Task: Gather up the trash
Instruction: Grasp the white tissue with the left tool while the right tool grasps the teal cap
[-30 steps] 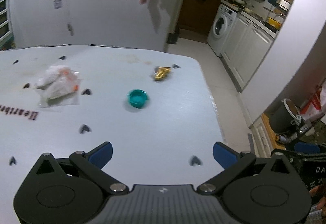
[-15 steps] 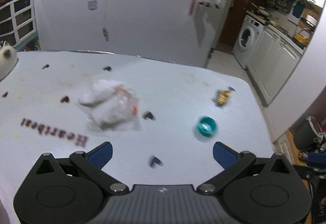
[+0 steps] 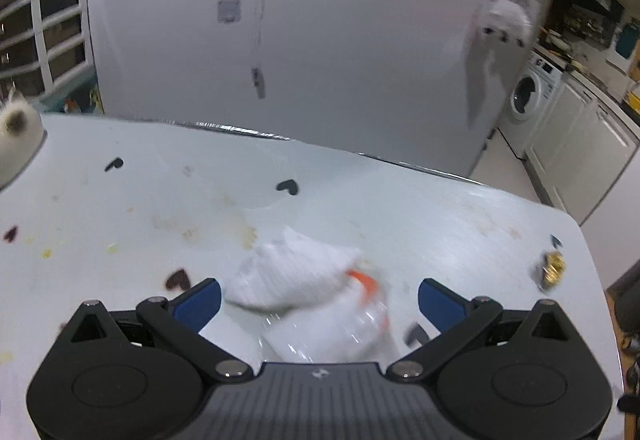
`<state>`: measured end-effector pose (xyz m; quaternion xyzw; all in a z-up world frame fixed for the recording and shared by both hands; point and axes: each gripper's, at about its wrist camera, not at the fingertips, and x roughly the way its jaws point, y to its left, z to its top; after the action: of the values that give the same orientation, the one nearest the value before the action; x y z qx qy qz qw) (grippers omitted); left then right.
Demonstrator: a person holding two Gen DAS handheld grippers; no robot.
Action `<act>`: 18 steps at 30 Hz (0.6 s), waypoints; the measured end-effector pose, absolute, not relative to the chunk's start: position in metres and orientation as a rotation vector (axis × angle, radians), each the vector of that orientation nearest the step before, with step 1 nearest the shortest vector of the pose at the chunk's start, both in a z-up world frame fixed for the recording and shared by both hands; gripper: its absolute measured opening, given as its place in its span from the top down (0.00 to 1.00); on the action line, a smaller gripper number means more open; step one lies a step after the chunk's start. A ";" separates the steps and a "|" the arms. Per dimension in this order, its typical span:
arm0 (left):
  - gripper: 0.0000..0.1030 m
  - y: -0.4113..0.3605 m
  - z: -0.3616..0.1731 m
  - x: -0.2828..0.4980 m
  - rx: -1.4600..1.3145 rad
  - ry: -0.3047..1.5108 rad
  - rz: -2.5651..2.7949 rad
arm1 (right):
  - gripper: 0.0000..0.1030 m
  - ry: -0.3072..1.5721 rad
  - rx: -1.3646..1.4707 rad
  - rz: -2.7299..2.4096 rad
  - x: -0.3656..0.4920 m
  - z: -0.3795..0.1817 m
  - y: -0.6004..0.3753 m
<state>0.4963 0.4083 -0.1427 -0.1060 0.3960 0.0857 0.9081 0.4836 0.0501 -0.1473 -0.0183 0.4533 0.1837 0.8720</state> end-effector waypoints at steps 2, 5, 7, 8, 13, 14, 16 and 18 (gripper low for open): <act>0.00 0.425 -0.152 0.511 -0.269 0.832 0.181 | 0.00 0.954 -0.048 0.386 0.494 -0.155 0.057; 0.00 0.445 -0.168 0.535 -0.339 0.876 0.175 | 0.00 0.958 -0.054 0.390 0.507 -0.166 0.067; 0.00 0.452 -0.178 0.547 -0.371 0.912 0.167 | 0.00 0.957 -0.058 0.394 0.515 -0.173 0.072; 0.00 0.454 -0.184 0.553 -0.395 0.931 0.158 | 0.00 0.957 -0.058 0.396 0.518 -0.176 0.075; 0.00 0.460 -0.206 0.574 -0.501 0.989 0.159 | 0.00 0.960 -0.055 0.413 0.533 -0.188 0.087; 0.00 0.458 -0.209 0.577 -0.499 0.998 0.164 | 0.00 0.961 -0.056 0.417 0.535 -0.190 0.090; 0.00 0.453 -0.213 0.582 -0.476 1.012 0.197 | 0.00 0.964 -0.061 0.424 0.539 -0.194 0.095; 0.00 0.451 -0.217 0.585 -0.472 1.019 0.238 | 0.00 0.967 -0.072 0.426 0.543 -0.200 0.100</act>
<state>0.5847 0.4512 -0.2172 -0.2233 0.4819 0.1125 0.8398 0.5432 0.0996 -0.1996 -0.0344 0.4613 0.2033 0.8629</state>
